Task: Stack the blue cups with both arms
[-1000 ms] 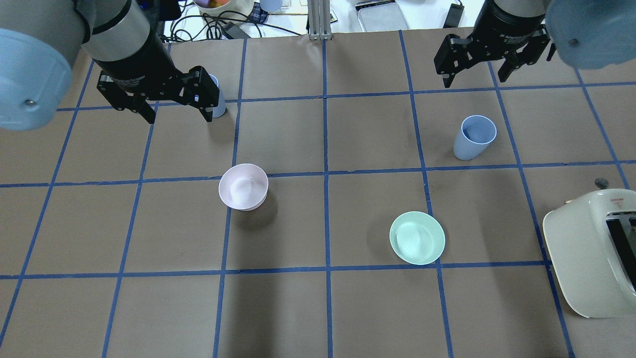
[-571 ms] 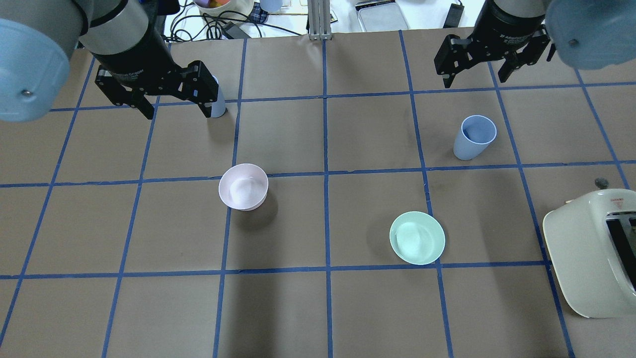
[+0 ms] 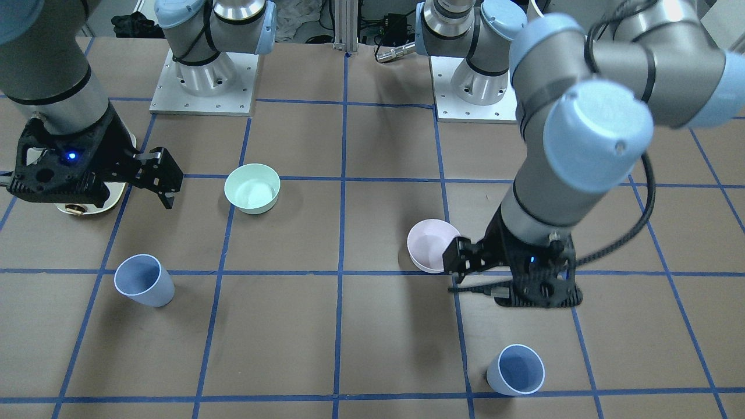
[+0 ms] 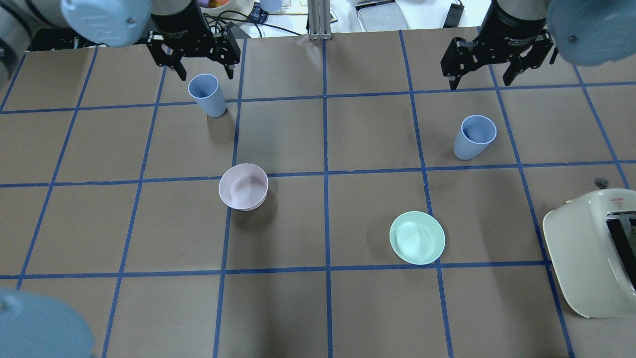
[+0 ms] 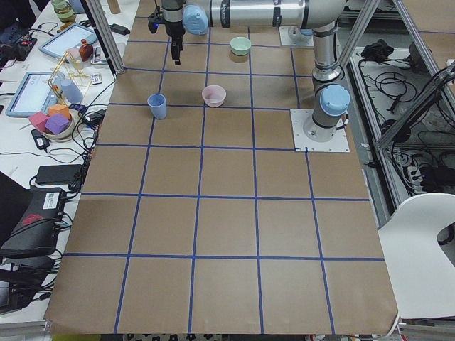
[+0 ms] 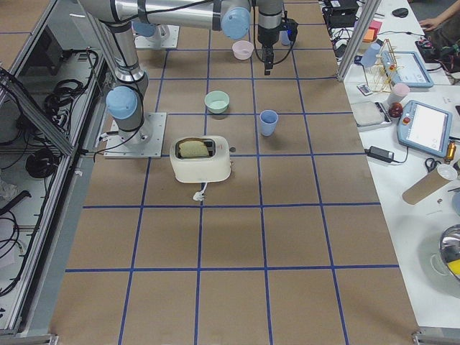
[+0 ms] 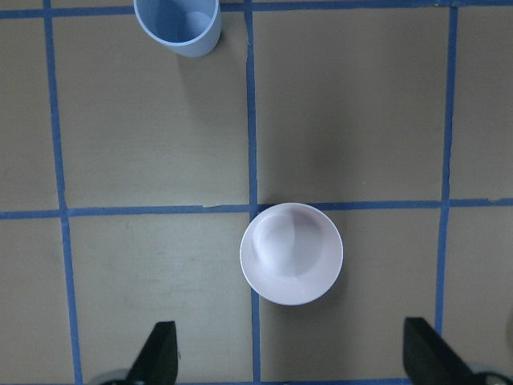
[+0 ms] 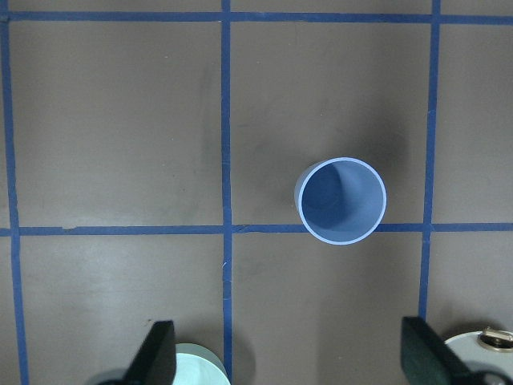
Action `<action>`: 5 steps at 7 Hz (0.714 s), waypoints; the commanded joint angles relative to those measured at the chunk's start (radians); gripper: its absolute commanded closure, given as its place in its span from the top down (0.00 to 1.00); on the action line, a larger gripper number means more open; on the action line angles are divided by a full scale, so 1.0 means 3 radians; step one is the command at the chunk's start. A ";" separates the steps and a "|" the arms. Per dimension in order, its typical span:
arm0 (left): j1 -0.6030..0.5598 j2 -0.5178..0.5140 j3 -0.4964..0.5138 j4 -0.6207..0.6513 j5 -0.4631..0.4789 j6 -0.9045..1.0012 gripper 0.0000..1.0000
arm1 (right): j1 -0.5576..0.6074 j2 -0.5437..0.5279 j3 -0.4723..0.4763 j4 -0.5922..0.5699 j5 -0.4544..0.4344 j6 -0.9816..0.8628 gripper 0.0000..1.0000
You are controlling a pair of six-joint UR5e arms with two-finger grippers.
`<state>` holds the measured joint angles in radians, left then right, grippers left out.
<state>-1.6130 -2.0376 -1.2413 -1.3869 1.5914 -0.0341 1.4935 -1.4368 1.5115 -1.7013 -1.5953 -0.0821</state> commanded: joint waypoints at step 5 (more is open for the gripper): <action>0.0171 -0.0801 0.0175 0.0604 0.0049 0.0027 0.37 | -0.0576 0.0738 0.0019 -0.0500 0.0030 -0.0462 1.00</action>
<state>-1.5620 -2.2643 -1.1881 -1.2210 1.6048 -0.0262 1.3366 -1.2784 1.5140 -1.8004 -1.5878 -0.2086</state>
